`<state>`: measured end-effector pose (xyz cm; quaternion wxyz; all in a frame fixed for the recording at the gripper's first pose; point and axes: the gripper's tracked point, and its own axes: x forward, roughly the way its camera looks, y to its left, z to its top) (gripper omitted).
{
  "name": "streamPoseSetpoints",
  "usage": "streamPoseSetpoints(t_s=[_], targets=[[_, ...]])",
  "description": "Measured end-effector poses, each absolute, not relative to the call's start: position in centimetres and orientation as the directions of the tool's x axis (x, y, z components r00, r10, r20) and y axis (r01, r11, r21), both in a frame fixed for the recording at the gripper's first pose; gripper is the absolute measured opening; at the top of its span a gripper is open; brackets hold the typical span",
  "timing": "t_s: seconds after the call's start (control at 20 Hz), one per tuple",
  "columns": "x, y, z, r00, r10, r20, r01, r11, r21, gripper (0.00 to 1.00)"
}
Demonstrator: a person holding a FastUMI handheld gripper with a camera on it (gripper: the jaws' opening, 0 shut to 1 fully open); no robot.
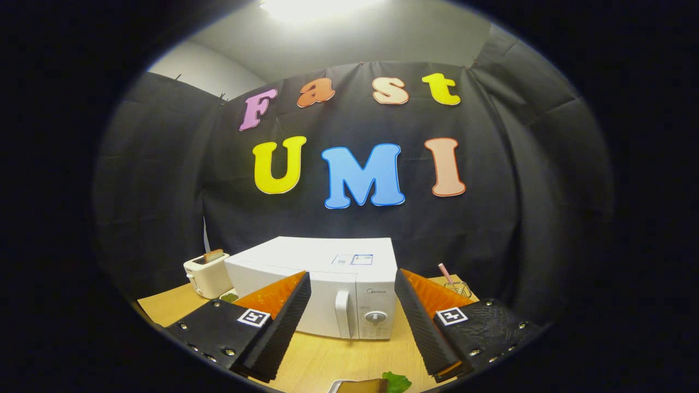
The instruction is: Open the microwave, put the food inside, and close the microwave door.
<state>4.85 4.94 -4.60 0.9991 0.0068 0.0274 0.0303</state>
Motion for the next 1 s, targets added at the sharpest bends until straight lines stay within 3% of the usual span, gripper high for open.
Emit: streamPoseSetpoints(t_s=[0.45, 0.85, 0.9, 1.0], targets=[[9.8, 7.1, -12.0, 0.990, 0.043, -0.134, -0.039, 0.999, 0.031, 0.95], [14.7, 6.9, -15.9, 0.987, -0.079, -0.141, 0.076, 0.997, -0.026, 0.93], [15.2, 6.5, -16.4, 0.984, -0.103, -0.145, 0.099, 0.994, -0.039, 0.85], [16.5, 6.3, -17.2, 0.981, -0.128, -0.147, 0.122, 0.991, -0.051, 0.81]])
